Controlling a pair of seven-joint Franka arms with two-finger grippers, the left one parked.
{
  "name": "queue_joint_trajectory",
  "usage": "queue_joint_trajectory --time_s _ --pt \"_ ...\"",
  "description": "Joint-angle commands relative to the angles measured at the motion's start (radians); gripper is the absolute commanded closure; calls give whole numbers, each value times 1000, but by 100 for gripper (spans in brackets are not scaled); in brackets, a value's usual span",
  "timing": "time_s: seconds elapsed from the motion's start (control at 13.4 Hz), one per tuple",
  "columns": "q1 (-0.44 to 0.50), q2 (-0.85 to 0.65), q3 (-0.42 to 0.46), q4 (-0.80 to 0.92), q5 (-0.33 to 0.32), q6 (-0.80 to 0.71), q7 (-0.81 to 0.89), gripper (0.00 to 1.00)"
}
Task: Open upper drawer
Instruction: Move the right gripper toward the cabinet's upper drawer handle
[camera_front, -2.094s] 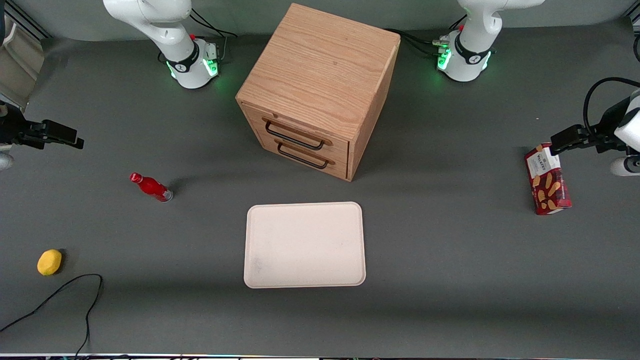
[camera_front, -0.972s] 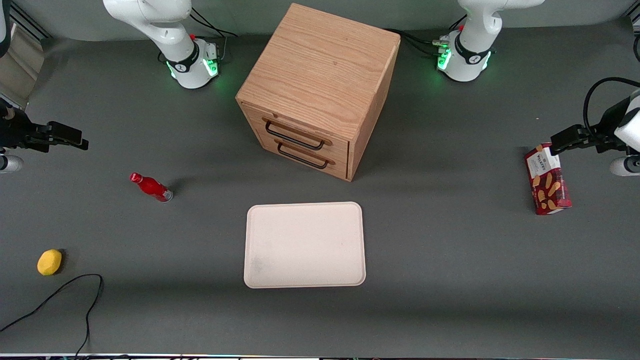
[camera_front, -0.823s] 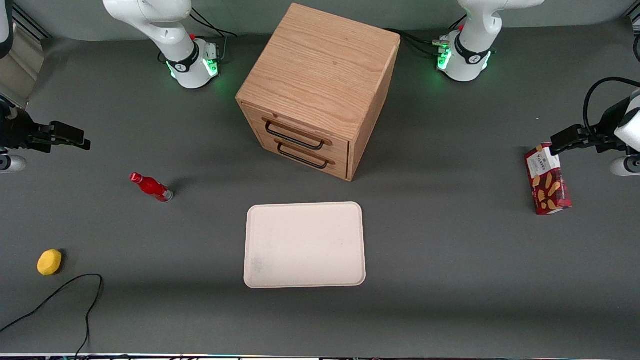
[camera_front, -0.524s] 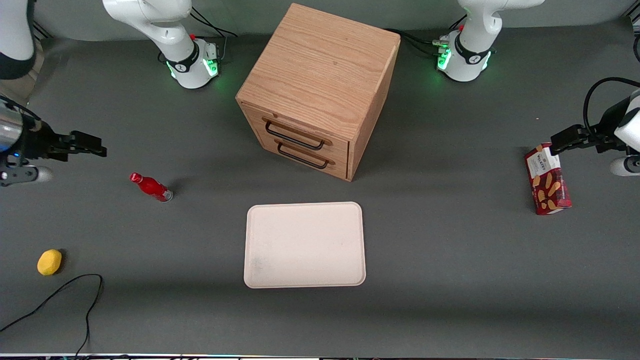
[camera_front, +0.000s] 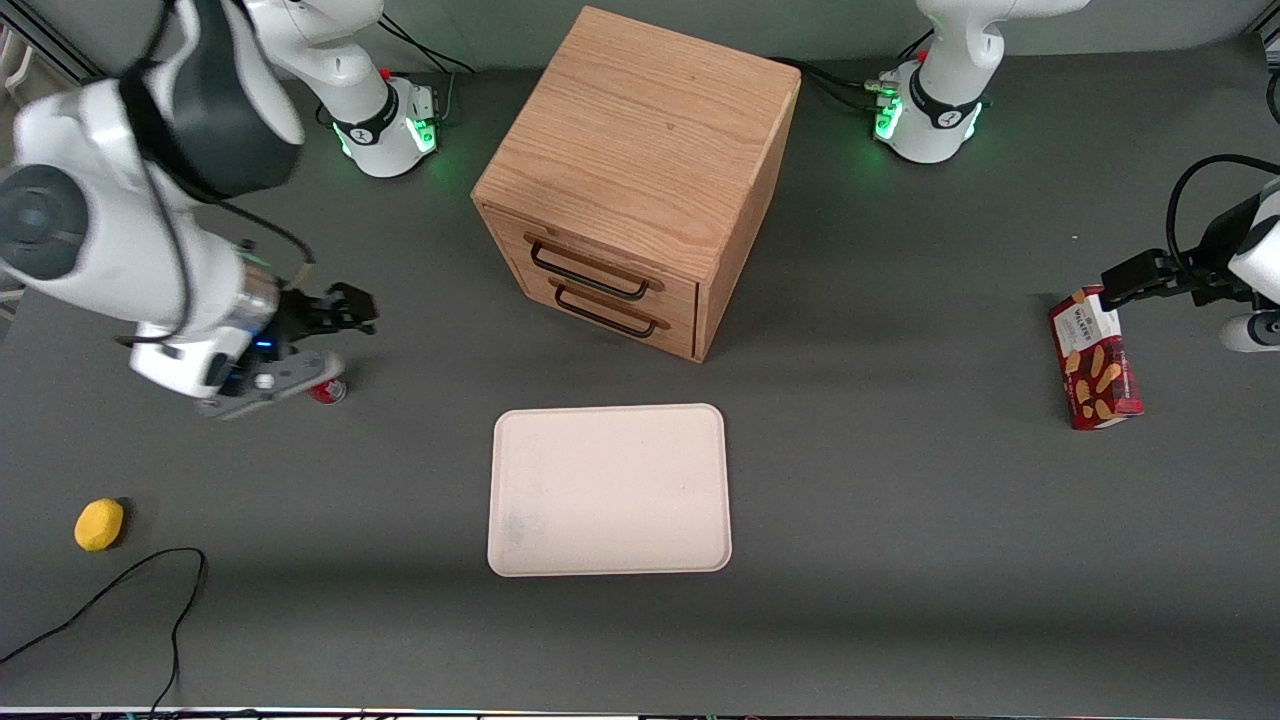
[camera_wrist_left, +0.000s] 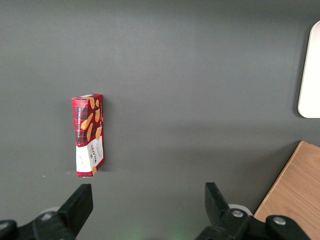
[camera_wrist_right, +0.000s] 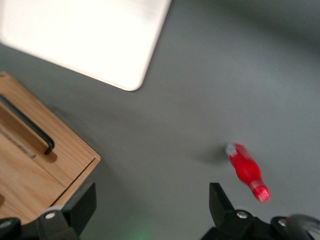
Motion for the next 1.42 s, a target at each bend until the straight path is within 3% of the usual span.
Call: queue_joint_trajectory --time_s 0.0,0.22,0.52,1.35 --pt "35 68 17 66 79 4 -169 0" --pt "53 97 32 66 205 33 -264 0" --pt "115 143 58 65 227 57 -283 0" --pt "107 191 84 57 313 57 -415 0"
